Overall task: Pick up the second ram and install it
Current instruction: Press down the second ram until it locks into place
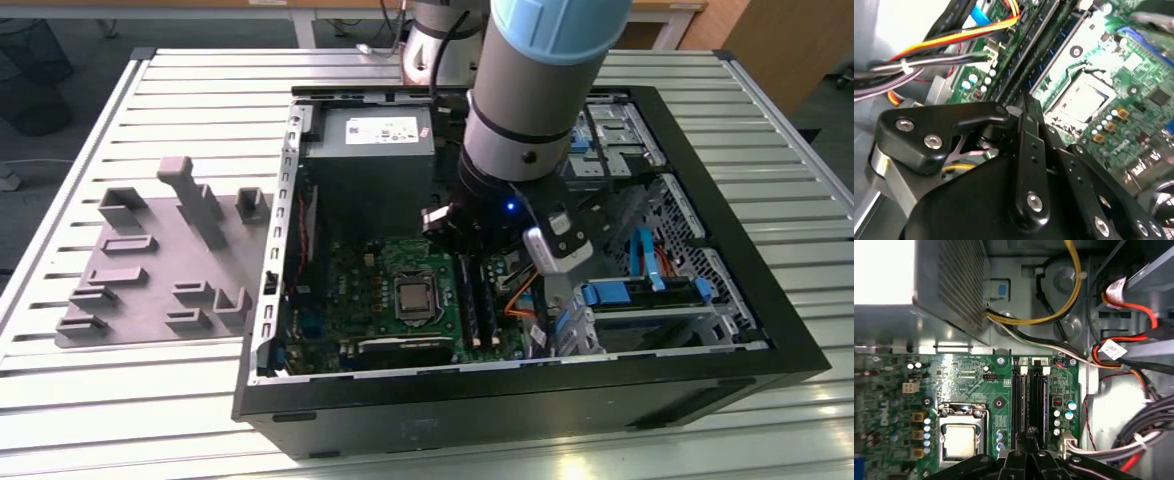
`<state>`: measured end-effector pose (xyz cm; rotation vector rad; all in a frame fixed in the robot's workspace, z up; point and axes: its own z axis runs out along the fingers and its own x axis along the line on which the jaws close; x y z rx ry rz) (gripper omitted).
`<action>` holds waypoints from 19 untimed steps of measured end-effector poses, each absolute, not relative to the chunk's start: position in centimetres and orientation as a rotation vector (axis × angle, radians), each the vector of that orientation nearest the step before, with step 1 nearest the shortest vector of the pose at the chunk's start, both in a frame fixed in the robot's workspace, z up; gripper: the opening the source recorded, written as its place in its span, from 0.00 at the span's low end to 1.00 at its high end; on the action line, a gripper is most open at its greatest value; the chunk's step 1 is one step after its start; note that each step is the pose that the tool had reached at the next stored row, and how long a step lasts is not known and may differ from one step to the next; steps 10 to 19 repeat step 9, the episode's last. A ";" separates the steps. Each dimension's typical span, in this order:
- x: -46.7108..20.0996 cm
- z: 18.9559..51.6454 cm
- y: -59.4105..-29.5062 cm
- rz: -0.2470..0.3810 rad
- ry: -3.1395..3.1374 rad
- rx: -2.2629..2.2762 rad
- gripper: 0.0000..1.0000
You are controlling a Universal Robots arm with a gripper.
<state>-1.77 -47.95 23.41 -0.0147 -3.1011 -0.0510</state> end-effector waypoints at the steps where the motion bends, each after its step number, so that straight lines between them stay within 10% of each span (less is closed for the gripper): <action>1: -1.8 23.8 -48.0 -0.051 -3.101 -0.015 0.11; 19: -1.8 24.1 -48.0 -0.051 -3.101 -0.015 0.11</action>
